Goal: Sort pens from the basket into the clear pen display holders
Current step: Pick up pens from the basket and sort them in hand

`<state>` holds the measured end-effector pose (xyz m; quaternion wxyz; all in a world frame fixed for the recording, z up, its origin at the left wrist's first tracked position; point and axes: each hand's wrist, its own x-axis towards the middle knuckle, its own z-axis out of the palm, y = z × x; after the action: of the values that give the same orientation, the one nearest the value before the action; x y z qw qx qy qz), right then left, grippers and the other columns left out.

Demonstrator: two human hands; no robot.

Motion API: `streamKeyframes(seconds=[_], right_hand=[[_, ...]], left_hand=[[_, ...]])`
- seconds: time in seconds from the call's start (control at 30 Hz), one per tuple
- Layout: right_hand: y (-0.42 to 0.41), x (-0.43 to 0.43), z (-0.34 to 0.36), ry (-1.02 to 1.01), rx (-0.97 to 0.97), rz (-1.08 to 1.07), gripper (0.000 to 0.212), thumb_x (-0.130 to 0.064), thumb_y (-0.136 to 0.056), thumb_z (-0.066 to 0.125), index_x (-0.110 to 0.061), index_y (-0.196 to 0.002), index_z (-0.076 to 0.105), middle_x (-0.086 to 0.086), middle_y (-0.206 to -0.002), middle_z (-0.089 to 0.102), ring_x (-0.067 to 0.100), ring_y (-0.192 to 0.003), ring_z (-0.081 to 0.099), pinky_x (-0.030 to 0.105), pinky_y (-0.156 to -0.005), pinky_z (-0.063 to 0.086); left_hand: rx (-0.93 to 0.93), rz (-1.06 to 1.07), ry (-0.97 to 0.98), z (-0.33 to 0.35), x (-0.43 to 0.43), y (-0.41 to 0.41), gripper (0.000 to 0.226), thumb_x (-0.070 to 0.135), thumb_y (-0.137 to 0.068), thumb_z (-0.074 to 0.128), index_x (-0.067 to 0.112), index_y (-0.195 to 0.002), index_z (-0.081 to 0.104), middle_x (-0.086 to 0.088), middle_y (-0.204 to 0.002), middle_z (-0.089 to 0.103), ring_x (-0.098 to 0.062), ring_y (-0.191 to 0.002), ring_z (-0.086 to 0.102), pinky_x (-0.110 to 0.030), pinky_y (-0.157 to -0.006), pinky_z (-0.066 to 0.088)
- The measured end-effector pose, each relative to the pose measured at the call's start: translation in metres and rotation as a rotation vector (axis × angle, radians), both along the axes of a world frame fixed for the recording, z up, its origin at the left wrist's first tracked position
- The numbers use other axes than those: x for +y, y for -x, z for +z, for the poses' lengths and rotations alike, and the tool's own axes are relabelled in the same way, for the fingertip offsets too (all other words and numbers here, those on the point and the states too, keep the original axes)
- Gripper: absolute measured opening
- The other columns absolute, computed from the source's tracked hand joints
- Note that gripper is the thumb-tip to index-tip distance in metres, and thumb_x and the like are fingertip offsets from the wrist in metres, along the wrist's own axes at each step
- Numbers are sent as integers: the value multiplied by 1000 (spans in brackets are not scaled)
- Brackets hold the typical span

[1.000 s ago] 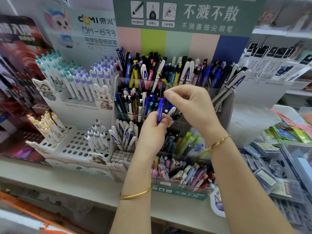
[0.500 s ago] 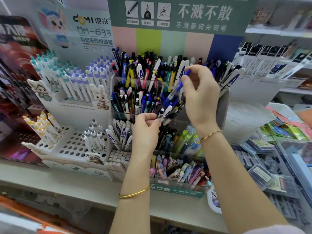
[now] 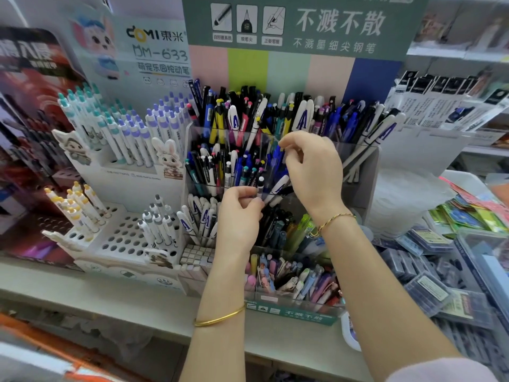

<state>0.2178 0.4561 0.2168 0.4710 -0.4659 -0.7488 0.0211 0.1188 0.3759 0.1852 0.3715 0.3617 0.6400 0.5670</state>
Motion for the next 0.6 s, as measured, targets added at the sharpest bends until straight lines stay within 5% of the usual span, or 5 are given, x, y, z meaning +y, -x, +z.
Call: streamKeyframes(seconds=[0.23, 0.47, 0.6], right_hand=[[-7, -9, -5, 55, -17, -100, 29, 1, -90, 48, -15, -99, 71, 4, -98, 66, 27, -97, 52, 28, -67, 33], [-9, -15, -2, 229, -295, -133, 42, 0, -95, 39, -23, -120, 65, 4, -118, 57, 27, -112, 43, 30, -68, 32], [-13, -20, -5, 115, -124, -120, 43, 9, -87, 44, -15, -111, 70, 8, -108, 57, 28, -105, 47, 27, -69, 29]], left_hand=[[18, -9, 7, 0, 1, -3, 21, 11, -96, 54, 18, -116, 54, 4, -92, 63, -6, -81, 59, -18, -71, 46], [27, -6, 16, 1, -1, -7, 22, 11, -96, 53, 21, -115, 53, 3, -93, 63, -5, -81, 60, -20, -72, 48], [8, 16, 28, 0, -5, -8, 21, 9, -96, 53, 19, -115, 53, 1, -95, 63, -6, -80, 59, -19, -69, 47]])
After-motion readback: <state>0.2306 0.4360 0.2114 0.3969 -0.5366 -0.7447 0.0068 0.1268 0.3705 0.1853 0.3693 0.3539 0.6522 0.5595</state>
